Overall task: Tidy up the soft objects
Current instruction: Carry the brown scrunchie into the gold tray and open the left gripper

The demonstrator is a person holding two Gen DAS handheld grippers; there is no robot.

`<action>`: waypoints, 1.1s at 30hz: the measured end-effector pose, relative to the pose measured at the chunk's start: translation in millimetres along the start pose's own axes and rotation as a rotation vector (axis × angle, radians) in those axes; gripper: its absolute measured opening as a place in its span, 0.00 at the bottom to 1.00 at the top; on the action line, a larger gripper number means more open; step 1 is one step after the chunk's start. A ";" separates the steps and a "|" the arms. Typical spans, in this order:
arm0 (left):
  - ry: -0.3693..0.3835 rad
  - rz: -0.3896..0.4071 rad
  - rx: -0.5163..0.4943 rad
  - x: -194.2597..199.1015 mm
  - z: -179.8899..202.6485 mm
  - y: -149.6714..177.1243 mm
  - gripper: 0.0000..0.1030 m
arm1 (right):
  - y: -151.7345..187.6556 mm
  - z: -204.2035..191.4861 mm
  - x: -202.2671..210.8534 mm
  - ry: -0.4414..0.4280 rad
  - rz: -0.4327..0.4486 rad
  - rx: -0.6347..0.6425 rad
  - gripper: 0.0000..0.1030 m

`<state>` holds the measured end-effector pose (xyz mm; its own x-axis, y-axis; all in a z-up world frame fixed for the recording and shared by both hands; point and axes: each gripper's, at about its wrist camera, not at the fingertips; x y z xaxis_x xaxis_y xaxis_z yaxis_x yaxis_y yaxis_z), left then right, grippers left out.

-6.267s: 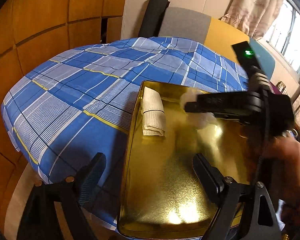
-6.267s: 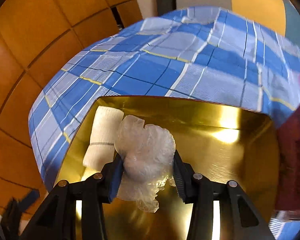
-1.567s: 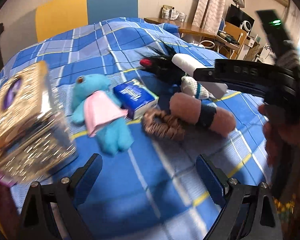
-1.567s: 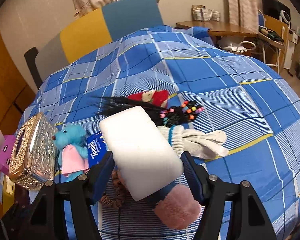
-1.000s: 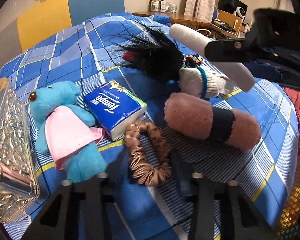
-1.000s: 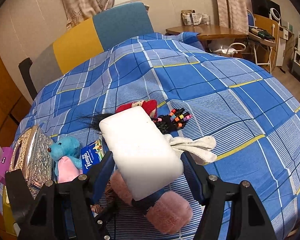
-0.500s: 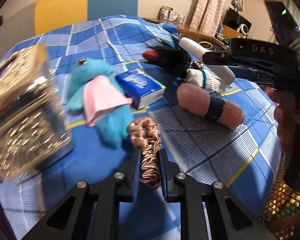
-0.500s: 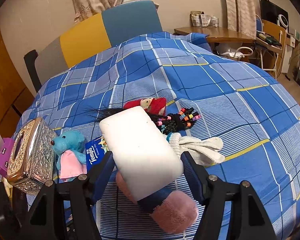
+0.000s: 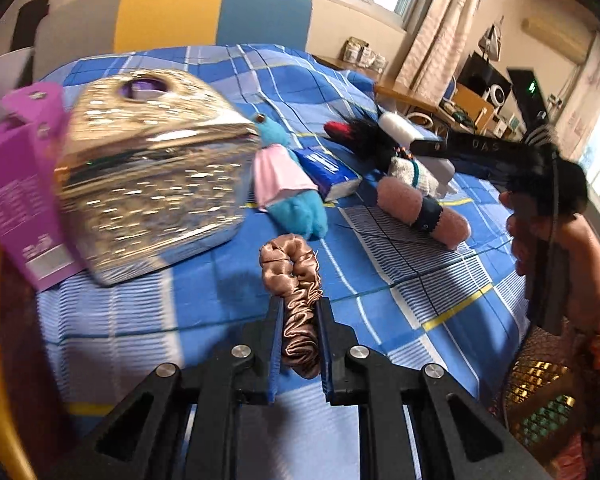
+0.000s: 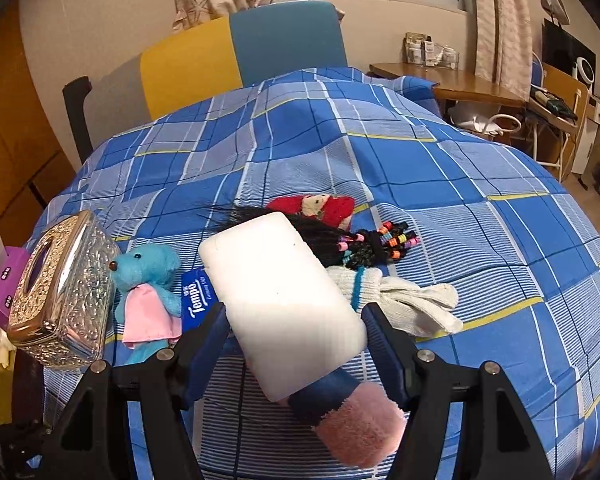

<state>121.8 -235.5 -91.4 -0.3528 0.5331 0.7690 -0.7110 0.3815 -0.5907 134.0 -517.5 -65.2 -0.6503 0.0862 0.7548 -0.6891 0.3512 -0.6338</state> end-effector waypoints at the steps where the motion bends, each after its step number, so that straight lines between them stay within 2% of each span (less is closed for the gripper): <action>1: 0.001 0.009 0.005 6.6 -3.8 2.0 0.15 | 0.4 -1.5 -0.2 0.001 -0.001 0.007 0.67; 7: -0.010 0.065 0.065 51.1 -34.3 11.5 0.15 | 2.8 -11.8 -1.3 0.004 -0.008 0.054 0.67; 14: -0.074 0.106 0.189 92.9 -91.6 15.1 0.15 | 4.3 -22.5 3.0 -0.022 0.008 0.095 0.67; 20: -0.132 0.130 0.274 111.5 -145.5 12.3 0.15 | 4.3 -28.8 9.1 -0.043 0.033 0.107 0.67; 26: -0.207 0.081 0.341 107.6 -204.2 -2.4 0.15 | 3.1 -23.4 10.8 -0.044 0.040 0.075 0.67; 28: -0.219 0.042 0.369 100.4 -225.4 -8.0 0.15 | 2.5 -22.0 10.6 -0.040 0.042 0.070 0.67; 33: -0.280 -0.010 0.408 86.1 -260.6 -20.1 0.15 | 1.9 -20.4 10.3 -0.040 0.043 0.065 0.67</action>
<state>264.3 -0.5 -77.0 -0.4545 0.2865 0.8435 -0.8758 0.0291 -0.4818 132.6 -496.9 -55.2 -0.6909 0.0622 0.7203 -0.6788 0.2870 -0.6759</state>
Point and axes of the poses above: each gripper's, at about its wrist camera, not at the fingertips, and x roughly against the way its jaws point, z to its right, y to its underside, and after that the axes turned 3 degrees about -z, right-handed
